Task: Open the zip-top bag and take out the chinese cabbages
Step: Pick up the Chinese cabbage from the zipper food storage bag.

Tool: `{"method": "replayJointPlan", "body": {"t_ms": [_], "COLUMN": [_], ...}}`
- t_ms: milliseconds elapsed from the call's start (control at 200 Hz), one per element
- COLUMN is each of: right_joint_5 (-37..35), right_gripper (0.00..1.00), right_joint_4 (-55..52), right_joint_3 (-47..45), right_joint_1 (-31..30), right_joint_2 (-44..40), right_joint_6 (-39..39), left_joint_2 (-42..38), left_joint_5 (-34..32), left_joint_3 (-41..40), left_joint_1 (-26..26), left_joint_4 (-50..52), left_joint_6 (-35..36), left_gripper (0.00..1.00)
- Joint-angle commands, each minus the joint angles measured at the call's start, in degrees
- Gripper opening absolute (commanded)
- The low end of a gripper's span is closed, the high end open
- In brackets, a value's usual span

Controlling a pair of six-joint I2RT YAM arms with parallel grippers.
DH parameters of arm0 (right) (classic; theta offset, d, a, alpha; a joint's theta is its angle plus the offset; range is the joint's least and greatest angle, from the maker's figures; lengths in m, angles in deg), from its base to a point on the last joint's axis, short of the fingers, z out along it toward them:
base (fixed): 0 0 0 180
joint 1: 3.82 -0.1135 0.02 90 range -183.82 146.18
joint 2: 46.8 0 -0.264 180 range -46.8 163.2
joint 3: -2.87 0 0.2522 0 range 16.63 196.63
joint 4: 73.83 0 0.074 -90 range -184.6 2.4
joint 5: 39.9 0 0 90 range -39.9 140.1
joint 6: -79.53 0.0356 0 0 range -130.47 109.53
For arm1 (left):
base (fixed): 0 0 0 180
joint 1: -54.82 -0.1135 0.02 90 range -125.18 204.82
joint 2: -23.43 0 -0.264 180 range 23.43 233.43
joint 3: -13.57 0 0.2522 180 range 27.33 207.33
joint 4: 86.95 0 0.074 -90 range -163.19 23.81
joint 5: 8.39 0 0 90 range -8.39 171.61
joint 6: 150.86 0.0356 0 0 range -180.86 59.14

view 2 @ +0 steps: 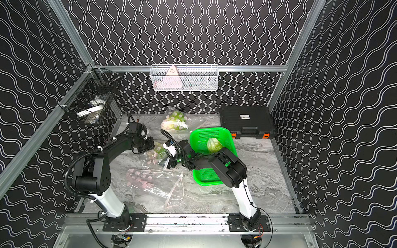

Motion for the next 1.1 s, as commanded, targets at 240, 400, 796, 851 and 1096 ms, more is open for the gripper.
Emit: {"method": "replayJointPlan", "body": {"t_ms": [240,400,796,851,1096], "right_joint_5": [-4.5,-7.7,-11.0,-11.6,-12.4], "right_gripper": [0.57,0.5,0.46,0.46,0.43], "right_joint_4": [12.5,8.5,0.6,0.4,1.5], "right_joint_3": [-1.2,-2.4,-2.7,-2.6,-3.1], "right_joint_1": [0.1,0.2,0.2,0.3,0.7], "right_joint_2": [4.3,2.1,-2.2,-2.3,-2.3], "right_joint_6": [1.7,-3.1,-9.6,-10.1,-10.3], "left_joint_2": [0.5,0.3,0.4,0.3,0.5], "left_joint_5": [-1.8,-2.1,-1.7,-1.7,-1.6], "left_joint_3": [0.4,0.5,0.7,0.7,0.9], "left_joint_1": [2.1,2.1,2.1,2.1,2.1], "left_joint_4": [5.4,5.5,5.3,5.5,5.6], "left_joint_6": [2.3,2.6,2.4,2.5,2.8], "left_gripper": [0.0,0.0,0.0,0.0,0.0]}}
